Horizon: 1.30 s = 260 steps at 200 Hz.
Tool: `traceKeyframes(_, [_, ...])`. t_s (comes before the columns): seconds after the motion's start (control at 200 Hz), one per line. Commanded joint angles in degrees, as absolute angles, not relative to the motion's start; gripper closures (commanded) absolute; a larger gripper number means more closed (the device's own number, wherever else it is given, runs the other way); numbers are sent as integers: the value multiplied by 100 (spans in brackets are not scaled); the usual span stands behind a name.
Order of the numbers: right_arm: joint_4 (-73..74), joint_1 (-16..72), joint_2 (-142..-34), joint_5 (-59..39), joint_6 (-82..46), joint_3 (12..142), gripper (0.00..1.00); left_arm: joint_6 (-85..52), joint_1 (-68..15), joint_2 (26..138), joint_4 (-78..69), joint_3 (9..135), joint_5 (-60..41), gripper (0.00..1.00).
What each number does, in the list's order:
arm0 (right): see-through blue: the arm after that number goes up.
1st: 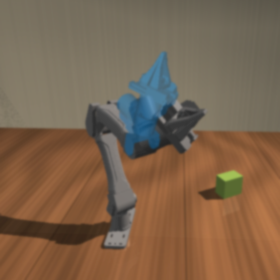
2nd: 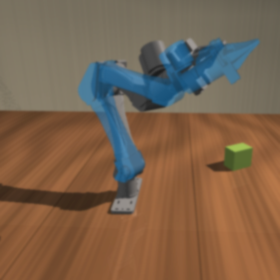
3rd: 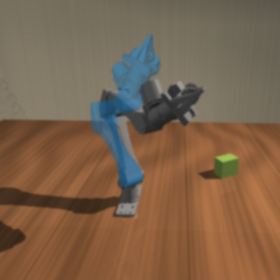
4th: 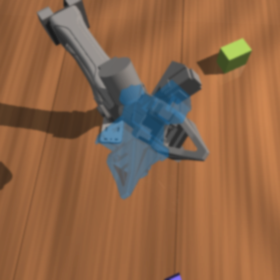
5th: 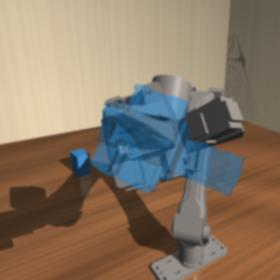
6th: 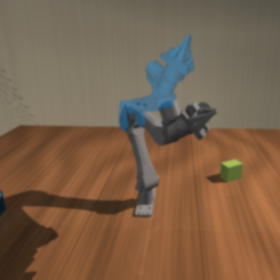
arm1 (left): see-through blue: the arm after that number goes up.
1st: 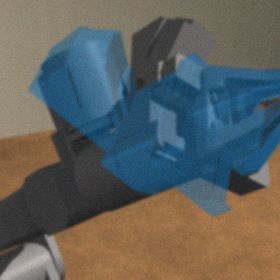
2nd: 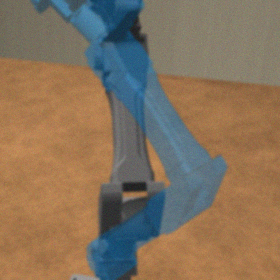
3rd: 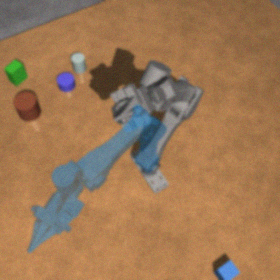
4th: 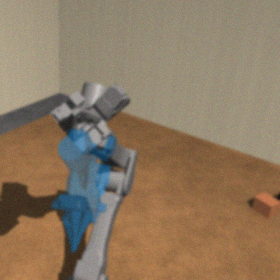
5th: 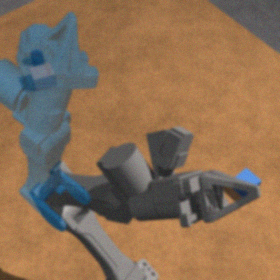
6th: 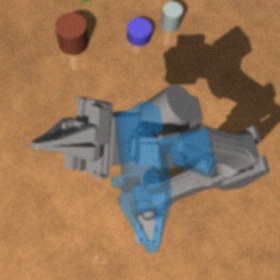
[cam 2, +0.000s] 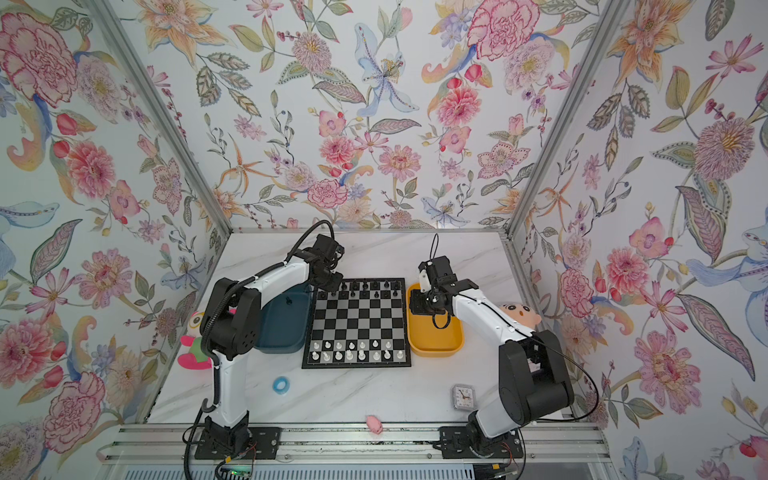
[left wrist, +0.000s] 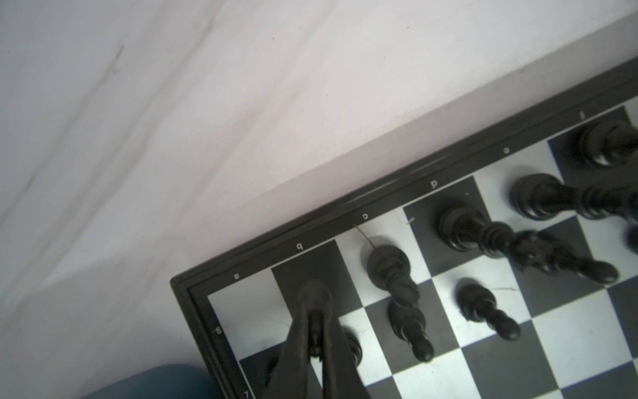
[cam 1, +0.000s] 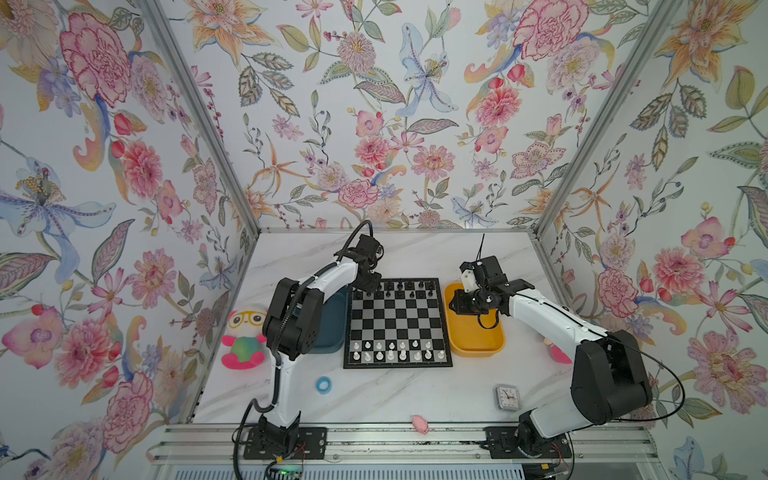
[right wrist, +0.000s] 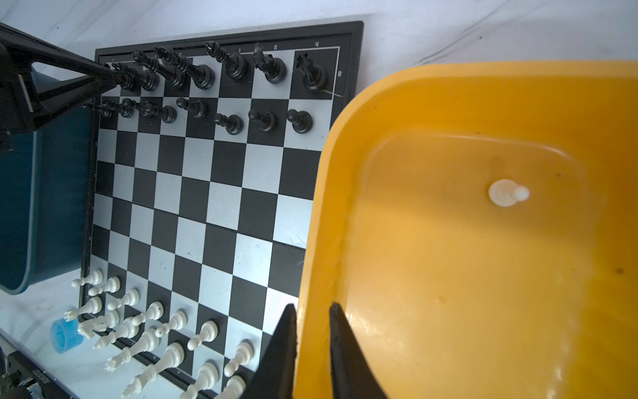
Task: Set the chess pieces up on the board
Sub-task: 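Lower the black rook onto the far row corner square with the left gripper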
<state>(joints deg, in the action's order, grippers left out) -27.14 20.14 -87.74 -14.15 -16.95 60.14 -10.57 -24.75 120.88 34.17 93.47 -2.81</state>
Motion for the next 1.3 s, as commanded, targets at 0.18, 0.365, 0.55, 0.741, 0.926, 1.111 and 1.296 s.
traceKeyframes(0.18, [-2645,1995,-8772,-1431,-1775,5951,80,-1116,-2418,12252,3423,9286,-382,98])
traceKeyframes(0.365, [-2632,1996,-8772,-1431,-1768,5951,80,-1125,-2417,12253,3402,9303,-439,98])
traceKeyframes(0.55, [-2636,1995,-8773,-1432,-1769,5951,80,-1125,-2420,12260,3397,9305,-457,97])
traceKeyframes(0.741, [-2637,1995,-8780,-1428,-1775,5950,80,-1116,-2417,12293,3436,9299,-422,97])
traceKeyframes(0.926, [-2637,1995,-8787,-1429,-1769,5949,80,-1134,-2417,12305,3454,9308,-447,87])
traceKeyframes(1.111, [-2636,1996,-8789,-1432,-1759,5966,80,-1131,-2419,12283,3472,9323,-439,82])
traceKeyframes(1.296, [-2637,1995,-8798,-1427,-1759,5952,80,-1134,-2417,12240,3489,9335,-422,79])
